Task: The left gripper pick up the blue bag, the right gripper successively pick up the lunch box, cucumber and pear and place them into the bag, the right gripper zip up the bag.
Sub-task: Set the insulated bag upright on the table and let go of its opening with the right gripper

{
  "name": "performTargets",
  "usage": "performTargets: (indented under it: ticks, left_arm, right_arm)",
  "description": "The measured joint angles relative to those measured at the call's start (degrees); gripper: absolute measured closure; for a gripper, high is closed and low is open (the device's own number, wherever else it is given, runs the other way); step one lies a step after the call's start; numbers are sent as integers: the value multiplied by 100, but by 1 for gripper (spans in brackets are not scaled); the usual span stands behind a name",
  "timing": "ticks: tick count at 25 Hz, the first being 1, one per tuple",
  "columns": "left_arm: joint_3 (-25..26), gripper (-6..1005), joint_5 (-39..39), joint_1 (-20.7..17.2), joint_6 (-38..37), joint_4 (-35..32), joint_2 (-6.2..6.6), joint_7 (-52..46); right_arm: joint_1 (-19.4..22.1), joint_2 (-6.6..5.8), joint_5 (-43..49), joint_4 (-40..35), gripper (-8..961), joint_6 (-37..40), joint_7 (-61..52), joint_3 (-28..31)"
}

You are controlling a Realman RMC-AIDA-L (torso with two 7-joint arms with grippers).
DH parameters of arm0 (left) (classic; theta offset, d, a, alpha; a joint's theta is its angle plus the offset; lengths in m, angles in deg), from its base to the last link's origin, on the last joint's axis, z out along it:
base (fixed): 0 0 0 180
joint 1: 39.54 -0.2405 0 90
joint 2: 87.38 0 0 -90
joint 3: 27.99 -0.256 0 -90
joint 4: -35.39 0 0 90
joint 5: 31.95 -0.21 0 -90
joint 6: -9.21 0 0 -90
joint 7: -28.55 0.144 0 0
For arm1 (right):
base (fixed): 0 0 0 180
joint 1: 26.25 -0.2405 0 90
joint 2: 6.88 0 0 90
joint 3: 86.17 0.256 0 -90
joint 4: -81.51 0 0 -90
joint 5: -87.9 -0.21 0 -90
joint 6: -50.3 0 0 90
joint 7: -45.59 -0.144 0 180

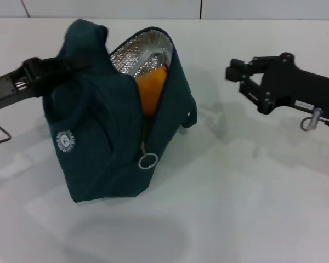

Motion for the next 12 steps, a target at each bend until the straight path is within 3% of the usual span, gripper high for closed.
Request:
performTargets:
  ticks: [9,12]
  left_arm:
    - [69,953,98,-191,-2,-7,12,82]
    - [70,953,111,-220,-7,-12,12,87]
  right_arm:
    - [-602,39,743,532,764,-154,-401,-72]
    - [-697,51,777,577,589,-187,-406,-165]
